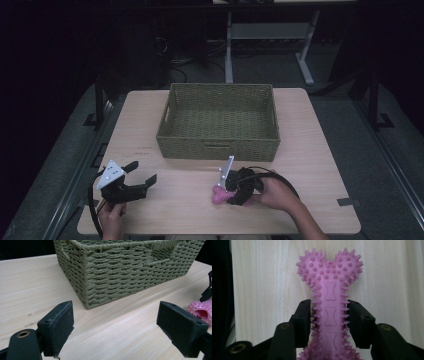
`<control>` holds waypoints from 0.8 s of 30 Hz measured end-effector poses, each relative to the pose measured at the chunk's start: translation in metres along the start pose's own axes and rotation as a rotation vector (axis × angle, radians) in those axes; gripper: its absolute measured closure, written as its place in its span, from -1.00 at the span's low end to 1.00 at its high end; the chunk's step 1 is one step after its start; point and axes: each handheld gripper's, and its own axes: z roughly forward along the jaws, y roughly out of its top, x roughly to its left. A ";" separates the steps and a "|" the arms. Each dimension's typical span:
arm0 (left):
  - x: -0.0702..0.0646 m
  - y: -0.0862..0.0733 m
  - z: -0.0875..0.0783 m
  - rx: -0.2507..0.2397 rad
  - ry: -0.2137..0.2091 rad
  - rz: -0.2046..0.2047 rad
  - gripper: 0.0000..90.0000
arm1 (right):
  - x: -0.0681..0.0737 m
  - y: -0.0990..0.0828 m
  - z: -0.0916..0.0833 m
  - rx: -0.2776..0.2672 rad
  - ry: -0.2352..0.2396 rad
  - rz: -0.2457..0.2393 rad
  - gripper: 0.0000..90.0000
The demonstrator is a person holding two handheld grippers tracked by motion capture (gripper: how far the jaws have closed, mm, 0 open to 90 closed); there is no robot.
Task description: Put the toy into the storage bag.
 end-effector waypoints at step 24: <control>0.000 0.000 -0.001 -0.002 0.000 -0.004 -0.69 | -0.002 0.001 -0.001 0.010 0.014 -0.006 0.28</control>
